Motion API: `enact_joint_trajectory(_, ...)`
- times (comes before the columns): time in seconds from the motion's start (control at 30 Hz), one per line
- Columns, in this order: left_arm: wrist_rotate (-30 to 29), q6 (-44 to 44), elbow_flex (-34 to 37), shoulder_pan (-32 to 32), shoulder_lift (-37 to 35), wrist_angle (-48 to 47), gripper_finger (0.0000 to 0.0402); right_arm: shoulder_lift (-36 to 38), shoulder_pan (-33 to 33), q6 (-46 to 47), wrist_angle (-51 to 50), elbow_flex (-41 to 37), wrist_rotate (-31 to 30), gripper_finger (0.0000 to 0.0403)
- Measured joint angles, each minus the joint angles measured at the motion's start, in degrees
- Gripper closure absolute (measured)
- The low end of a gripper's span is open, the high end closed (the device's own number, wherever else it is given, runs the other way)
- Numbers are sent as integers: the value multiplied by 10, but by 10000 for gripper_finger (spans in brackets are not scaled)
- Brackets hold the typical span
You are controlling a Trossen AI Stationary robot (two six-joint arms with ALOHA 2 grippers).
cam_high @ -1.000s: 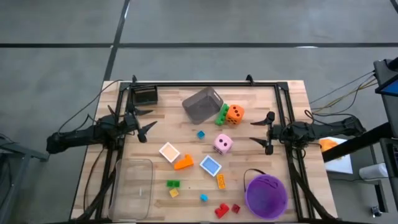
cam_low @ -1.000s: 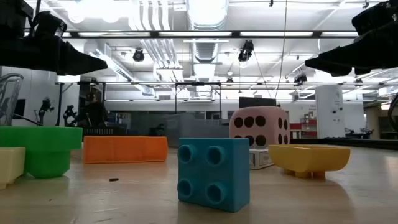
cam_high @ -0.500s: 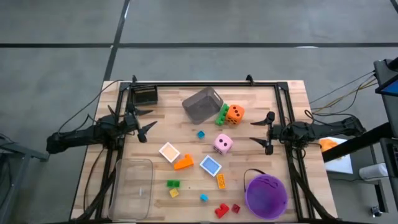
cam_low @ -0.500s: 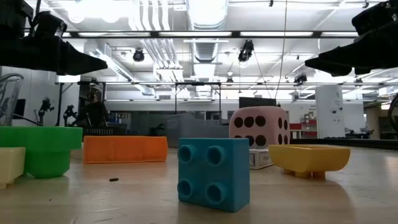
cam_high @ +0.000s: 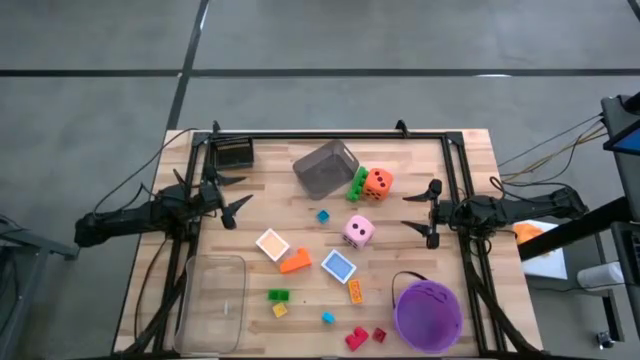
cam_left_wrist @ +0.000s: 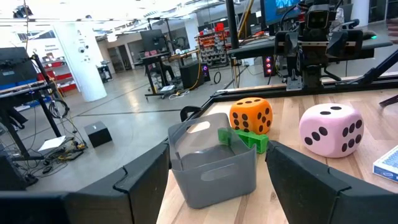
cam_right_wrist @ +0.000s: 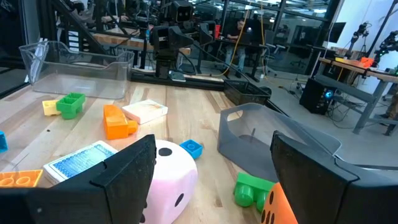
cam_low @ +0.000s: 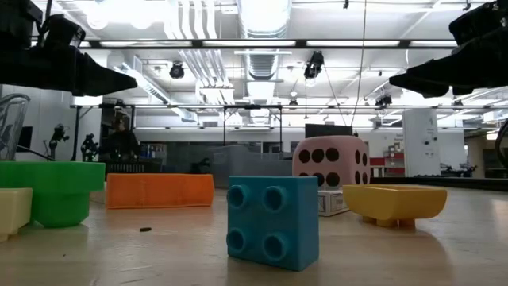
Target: Pick & Place Toys
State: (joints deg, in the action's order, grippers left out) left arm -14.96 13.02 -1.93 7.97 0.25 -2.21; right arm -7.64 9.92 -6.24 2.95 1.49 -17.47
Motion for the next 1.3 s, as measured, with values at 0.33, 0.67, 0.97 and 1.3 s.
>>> enact_joint_trajectory(0.33, 0, 0, 0, 0, 0, 0, 135, 0, 0, 0, 0, 0, 0, 92)
enact_joint_trajectory(0.67, 0, 1, 2, 0, 0, 23, 135, 0, 0, 0, 0, 0, 0, 92)
enact_joint_trajectory(0.97, 0, -75, 4, 0, 0, 24, 135, 0, 0, 0, 0, 0, 0, 92)
enact_joint_trajectory(1.3, 0, -89, 5, 0, 0, 36, 135, 0, -1, -20, 17, 0, -62, 92)
